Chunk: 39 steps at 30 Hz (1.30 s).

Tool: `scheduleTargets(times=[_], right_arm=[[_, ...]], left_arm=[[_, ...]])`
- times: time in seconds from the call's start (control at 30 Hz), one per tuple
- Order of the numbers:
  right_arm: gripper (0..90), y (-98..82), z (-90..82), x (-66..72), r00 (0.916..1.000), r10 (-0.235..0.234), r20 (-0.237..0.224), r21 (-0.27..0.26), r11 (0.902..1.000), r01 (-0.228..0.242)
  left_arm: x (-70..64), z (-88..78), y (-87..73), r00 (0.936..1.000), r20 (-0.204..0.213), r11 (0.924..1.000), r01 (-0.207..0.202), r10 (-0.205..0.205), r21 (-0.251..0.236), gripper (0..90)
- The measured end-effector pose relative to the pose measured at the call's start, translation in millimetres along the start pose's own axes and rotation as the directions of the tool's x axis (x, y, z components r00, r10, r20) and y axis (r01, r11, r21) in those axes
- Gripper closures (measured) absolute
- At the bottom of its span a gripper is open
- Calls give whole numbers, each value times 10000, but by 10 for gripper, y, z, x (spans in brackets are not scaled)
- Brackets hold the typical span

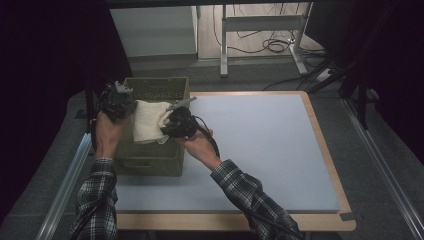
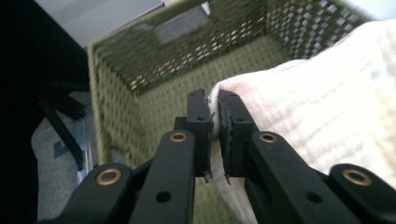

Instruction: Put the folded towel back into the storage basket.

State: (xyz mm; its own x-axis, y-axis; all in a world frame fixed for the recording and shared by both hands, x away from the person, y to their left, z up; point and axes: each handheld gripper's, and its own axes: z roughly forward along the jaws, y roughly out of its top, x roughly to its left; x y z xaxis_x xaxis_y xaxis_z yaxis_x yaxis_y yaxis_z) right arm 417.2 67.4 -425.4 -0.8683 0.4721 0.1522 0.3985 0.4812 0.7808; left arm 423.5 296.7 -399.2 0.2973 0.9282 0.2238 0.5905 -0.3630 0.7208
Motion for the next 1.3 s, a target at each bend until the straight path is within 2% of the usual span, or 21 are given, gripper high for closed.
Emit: scheduleTargets(times=[0.03,0.1,0.2,0.3,0.63,0.9,1.07,1.13,1.2,1.27,1.3], right_arm=[[796,23,103,48,9999,-141,-15,223,9997,141],[796,29,135,66,9999,-157,-31,318,9994,158],[796,54,290,125,9993,-367,-10,748,9965,366],[795,68,368,153,9989,-460,33,1029,9937,455],[793,95,443,137,9944,-887,575,1655,9831,781],[790,131,506,146,9911,-1112,727,2081,9736,940],[781,138,588,125,9900,-1211,723,2506,9630,995],[780,144,590,120,9896,-1216,768,2504,9631,989],[776,155,616,95,9868,-1274,1001,2748,9567,956],[774,152,630,86,9866,-1264,1031,2832,9546,928],[762,148,649,67,9855,-1299,1088,2961,9507,926]], left_arm=[[31,1,-37,10000,-5,10000,50,-50,51,839],[65,11,-80,10000,-35,9999,74,-74,146,838],[115,75,-140,10000,-47,9993,65,-63,381,837],[111,155,-151,10000,38,9988,49,-51,497,837],[-33,444,-115,9986,279,9933,-466,439,1060,834],[-10,482,-166,9985,289,9912,-498,466,1223,830],[33,506,-210,9987,290,9896,-462,426,1362,829],[35,521,-212,9986,299,9888,-480,442,1411,829],[33,577,-206,9981,370,9860,-548,496,1573,829],[23,601,-200,9979,398,9851,-573,515,1619,828],[-5,656,-185,9969,406,9815,-730,668,1772,827]])
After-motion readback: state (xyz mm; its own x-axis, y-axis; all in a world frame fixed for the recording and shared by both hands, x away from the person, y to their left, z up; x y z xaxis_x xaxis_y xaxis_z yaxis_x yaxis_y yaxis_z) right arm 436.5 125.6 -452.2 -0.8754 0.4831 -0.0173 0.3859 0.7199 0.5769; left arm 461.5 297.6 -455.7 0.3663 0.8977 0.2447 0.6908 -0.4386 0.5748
